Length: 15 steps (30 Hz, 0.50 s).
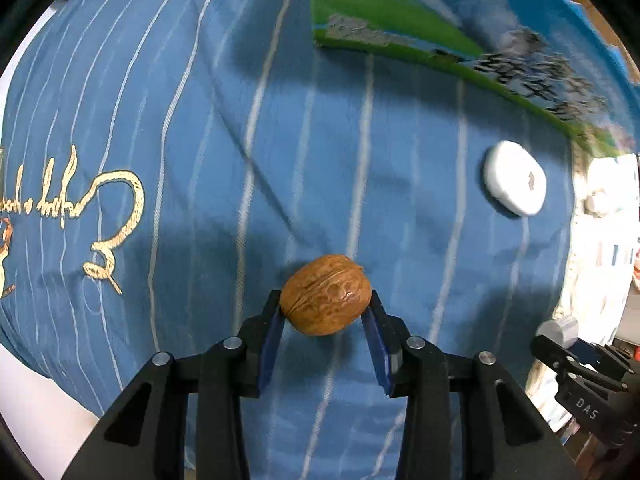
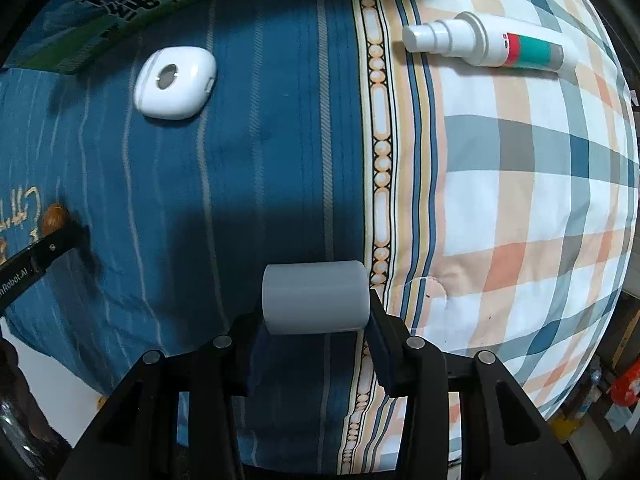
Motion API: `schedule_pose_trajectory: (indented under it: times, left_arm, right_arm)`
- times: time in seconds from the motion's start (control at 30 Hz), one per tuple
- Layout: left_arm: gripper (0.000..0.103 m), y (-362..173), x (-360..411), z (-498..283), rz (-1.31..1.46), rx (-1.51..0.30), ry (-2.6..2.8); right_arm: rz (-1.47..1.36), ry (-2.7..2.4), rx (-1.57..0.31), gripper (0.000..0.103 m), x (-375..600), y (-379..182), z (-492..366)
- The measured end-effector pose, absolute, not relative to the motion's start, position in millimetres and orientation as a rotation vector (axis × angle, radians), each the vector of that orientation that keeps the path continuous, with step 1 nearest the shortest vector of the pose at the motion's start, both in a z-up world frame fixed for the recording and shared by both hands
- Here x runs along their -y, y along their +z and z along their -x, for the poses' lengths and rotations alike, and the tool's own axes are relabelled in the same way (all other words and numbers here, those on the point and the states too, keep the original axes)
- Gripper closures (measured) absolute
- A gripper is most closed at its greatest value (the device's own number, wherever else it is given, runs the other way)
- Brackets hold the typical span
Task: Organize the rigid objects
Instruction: 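Carry the walnut with the left tool while the right tool carries the white cylinder into the box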
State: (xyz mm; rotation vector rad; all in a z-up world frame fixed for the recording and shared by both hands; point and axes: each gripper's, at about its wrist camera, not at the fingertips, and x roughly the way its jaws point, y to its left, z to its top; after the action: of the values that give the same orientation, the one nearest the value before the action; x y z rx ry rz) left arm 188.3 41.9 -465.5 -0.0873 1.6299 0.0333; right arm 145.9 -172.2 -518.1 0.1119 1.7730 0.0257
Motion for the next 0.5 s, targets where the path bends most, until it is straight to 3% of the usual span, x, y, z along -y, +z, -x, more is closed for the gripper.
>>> schedule_pose_trajectory:
  times: [0.27,0.5]
  left_arm:
    - [0.067,-426,8,-161,0.117,-1.576,-0.074]
    - [0.067,-344,19,-186,0.143,-1.441,-0.16]
  right_arm:
    - [-0.142,0.091,-1.718,0.058,175,-481,-139]
    - [-0.182,0.165,-1.607,0.058,187,-415,-145]
